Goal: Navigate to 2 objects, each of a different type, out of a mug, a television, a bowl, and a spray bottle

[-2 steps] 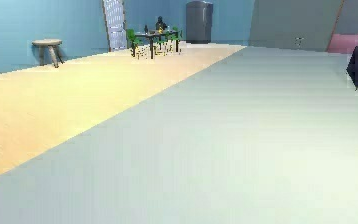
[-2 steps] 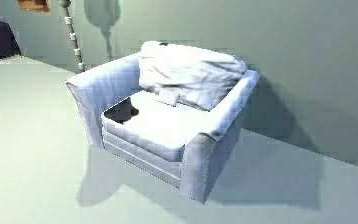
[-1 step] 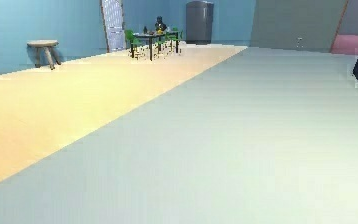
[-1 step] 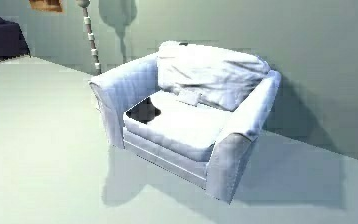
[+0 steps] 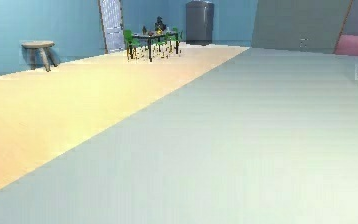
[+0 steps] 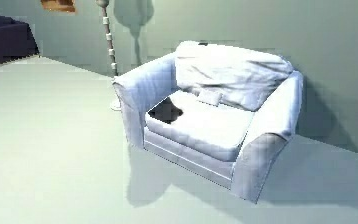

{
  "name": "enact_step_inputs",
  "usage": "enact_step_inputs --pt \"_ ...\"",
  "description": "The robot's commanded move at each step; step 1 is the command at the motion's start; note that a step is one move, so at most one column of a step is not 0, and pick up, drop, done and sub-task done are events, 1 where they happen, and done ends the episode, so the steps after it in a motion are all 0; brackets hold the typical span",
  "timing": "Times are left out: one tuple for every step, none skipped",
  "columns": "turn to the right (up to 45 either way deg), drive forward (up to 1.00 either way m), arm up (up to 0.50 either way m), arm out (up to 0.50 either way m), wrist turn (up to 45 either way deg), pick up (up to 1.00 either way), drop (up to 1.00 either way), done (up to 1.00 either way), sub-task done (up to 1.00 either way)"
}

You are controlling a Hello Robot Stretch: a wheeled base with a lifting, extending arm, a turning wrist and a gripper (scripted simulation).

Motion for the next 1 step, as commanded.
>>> enact_step_inputs --pt "3.0 0.0 0.0 0.0 0.0 0.0 0.0 0.0 0.0"
